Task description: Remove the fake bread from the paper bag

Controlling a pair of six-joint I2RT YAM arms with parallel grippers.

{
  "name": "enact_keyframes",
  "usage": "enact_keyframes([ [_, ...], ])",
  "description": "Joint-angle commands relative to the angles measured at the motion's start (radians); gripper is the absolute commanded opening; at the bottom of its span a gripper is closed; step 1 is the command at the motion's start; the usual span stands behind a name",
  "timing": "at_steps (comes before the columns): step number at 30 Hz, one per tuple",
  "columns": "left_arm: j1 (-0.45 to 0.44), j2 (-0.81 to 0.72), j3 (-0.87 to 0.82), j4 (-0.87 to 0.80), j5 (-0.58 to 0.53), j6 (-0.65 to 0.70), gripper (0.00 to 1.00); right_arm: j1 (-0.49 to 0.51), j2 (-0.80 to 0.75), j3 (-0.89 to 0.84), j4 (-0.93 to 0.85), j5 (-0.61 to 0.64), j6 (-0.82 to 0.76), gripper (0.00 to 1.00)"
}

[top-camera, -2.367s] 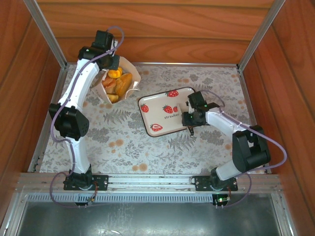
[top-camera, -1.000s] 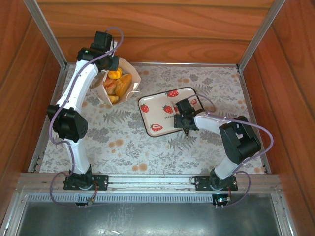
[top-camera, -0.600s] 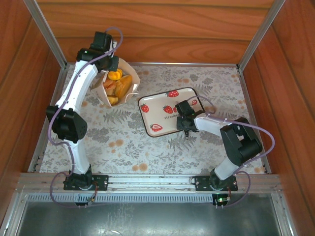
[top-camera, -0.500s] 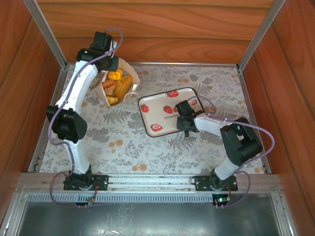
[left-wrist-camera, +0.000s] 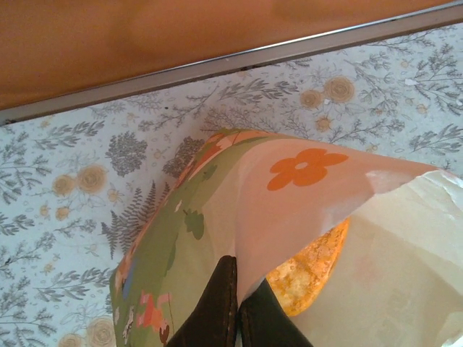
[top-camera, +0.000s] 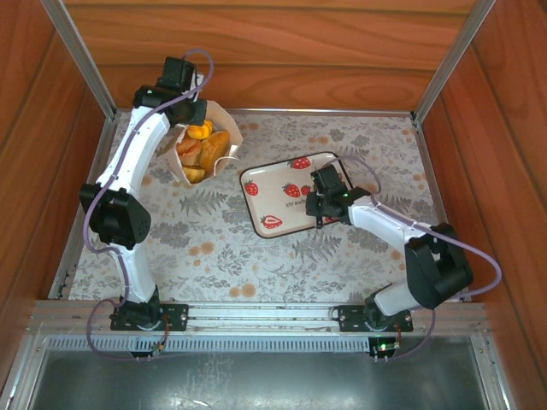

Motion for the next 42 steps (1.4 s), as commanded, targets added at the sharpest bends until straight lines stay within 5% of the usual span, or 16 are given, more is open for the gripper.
enact_keyframes([
  [1, -0.008, -0.046, -0.016, 0.018, 0.054, -0.041, 0.0, -0.029, -0.039, 0.053, 0.034, -0.164, -0.035, 0.1],
  [18, -0.049, -0.077, -0.122, 0.119, 0.159, -0.209, 0.0, -0.062, -0.012, 0.485, -0.255, -0.698, -0.061, 0.29],
  [30, -0.087, -0.069, -0.14, 0.136, 0.161, -0.195, 0.0, -0.04, 0.043, 0.585, -0.34, -0.893, 0.078, 0.4],
  [42, -0.116, -0.079, -0.153, 0.136, 0.111, -0.154, 0.0, -0.016, 0.156, 0.647, -0.358, -0.942, 0.127, 0.46],
])
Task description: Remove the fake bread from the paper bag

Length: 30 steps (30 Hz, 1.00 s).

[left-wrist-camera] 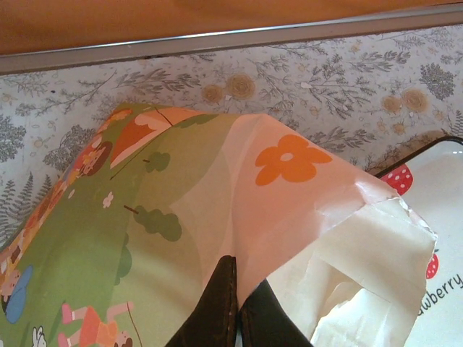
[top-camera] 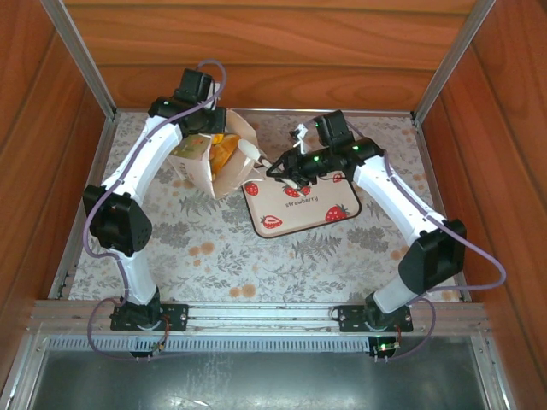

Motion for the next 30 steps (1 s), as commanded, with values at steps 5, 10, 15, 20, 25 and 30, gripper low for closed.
enact_keyframes([
  [5, -0.017, -0.04, -0.023, 0.018, -0.027, 0.037, 0.0, 0.023, 0.057, 0.061, 0.022, -0.05, 0.042, 0.49],
  [10, -0.017, -0.06, -0.031, 0.019, -0.041, 0.076, 0.0, 0.031, 0.131, 0.086, 0.059, -0.042, 0.069, 0.49],
  [15, -0.017, -0.072, -0.031, 0.019, -0.077, 0.127, 0.0, 0.038, 0.181, 0.107, 0.114, -0.043, 0.114, 0.48],
  [20, -0.016, -0.076, -0.039, 0.019, -0.072, 0.14, 0.0, 0.04, 0.231, 0.13, 0.161, -0.057, 0.153, 0.46],
  [25, -0.017, -0.077, -0.046, 0.019, -0.07, 0.143, 0.0, 0.047, 0.273, 0.171, 0.195, -0.073, 0.186, 0.46],
  [30, -0.019, -0.083, -0.054, 0.019, -0.072, 0.146, 0.0, 0.054, 0.322, 0.24, 0.173, -0.073, 0.187, 0.46],
])
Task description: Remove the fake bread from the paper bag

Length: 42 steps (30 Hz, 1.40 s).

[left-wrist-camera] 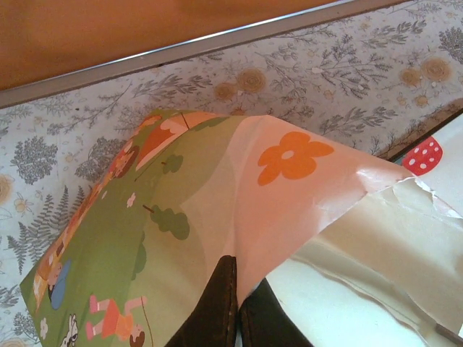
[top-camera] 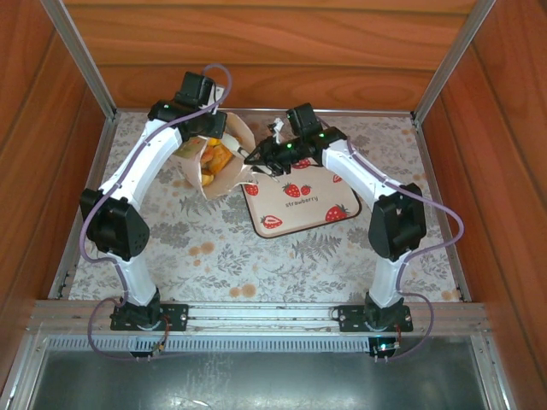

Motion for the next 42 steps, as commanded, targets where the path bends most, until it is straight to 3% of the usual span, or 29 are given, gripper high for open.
enact_keyframes([
  [1, -0.007, -0.04, -0.009, 0.018, -0.01, 0.016, 0.0, 0.012, 0.025, 0.063, 0.012, -0.042, 0.012, 0.46],
  [5, -0.006, -0.042, -0.008, 0.018, -0.009, 0.018, 0.0, 0.019, 0.062, 0.109, -0.008, -0.04, 0.013, 0.53],
  [33, -0.018, -0.041, -0.023, 0.02, 0.031, 0.028, 0.0, 0.022, 0.227, 0.302, -0.1, -0.026, 0.021, 0.57],
  [38, -0.023, -0.038, -0.017, 0.02, 0.031, 0.027, 0.0, 0.022, 0.248, 0.33, -0.136, -0.021, 0.001, 0.49],
  [42, -0.025, -0.033, -0.015, 0.02, 0.029, 0.024, 0.0, 0.022, 0.253, 0.337, -0.148, -0.022, -0.008, 0.33],
])
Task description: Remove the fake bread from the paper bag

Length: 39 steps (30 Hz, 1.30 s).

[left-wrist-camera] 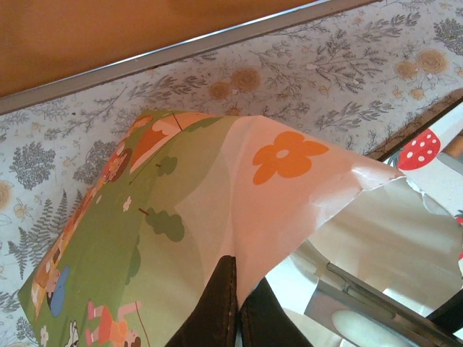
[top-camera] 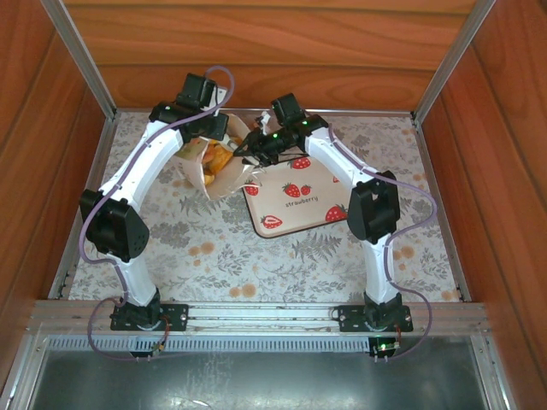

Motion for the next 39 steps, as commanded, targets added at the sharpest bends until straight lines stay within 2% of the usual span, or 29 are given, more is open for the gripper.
enact_keyframes([
  [1, -0.011, -0.023, 0.004, 0.011, 0.019, 0.006, 0.0, 0.008, 0.012, 0.036, -0.023, -0.019, -0.021, 0.31],
  [7, -0.011, -0.01, 0.011, 0.011, -0.007, -0.01, 0.0, 0.008, -0.023, 0.03, -0.07, 0.01, -0.072, 0.21],
  [25, -0.009, 0.098, 0.138, 0.011, -0.183, -0.139, 0.0, 0.021, -0.33, -0.158, -0.23, 0.14, -0.206, 0.15],
  [32, -0.008, 0.123, 0.167, 0.011, -0.207, -0.121, 0.0, 0.023, -0.406, -0.197, -0.254, 0.168, -0.226, 0.12],
  [39, -0.009, 0.14, 0.177, 0.011, -0.168, -0.113, 0.0, 0.024, -0.456, -0.19, -0.23, 0.193, -0.241, 0.11],
])
